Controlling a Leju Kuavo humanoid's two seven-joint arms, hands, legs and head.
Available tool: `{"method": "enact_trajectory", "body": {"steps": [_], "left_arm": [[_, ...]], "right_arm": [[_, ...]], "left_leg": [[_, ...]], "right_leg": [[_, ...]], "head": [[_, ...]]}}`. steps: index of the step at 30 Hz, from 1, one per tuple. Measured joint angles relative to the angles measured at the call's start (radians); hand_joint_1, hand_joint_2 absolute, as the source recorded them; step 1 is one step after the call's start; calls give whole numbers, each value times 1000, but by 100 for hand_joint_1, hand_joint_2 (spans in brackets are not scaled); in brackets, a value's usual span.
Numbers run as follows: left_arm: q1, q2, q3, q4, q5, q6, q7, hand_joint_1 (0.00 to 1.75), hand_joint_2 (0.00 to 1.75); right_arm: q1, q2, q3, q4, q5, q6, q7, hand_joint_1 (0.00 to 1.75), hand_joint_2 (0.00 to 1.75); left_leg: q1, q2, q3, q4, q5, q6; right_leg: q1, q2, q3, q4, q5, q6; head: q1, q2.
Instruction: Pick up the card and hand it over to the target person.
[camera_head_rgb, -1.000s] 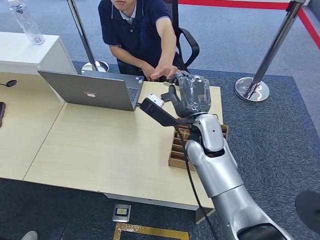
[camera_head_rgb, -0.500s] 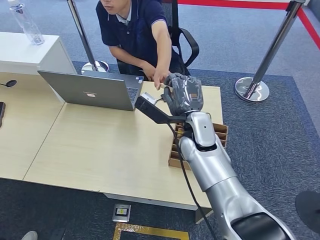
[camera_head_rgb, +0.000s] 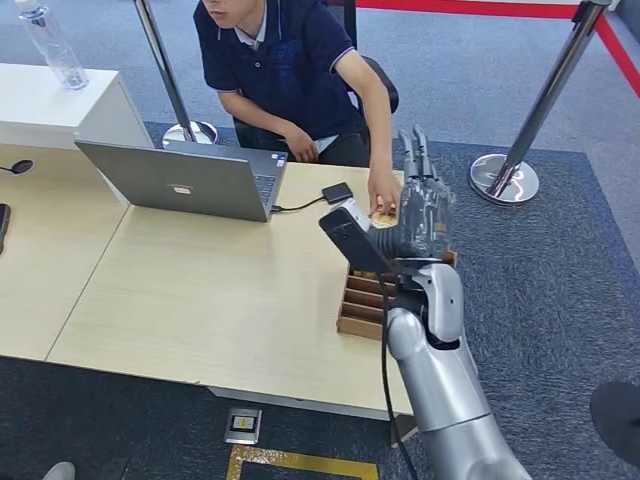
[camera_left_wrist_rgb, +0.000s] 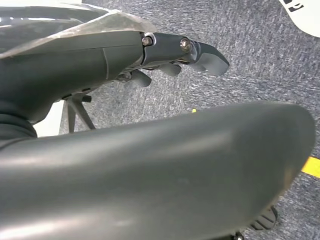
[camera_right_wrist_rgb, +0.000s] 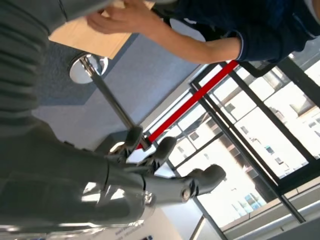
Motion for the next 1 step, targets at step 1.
{"method": "enact_trajectory", "body": {"steps": [1], "left_arm": [[1,0,0,0,0,0,-1,0,0]], "right_arm": [[26,-9,-3,-27,-21,5,-9,0,0]], "left_leg": [[0,-1,0,0,0,0]], "right_leg": [[0,-1,0,0,0,0]], "head": [[0,0]]}}
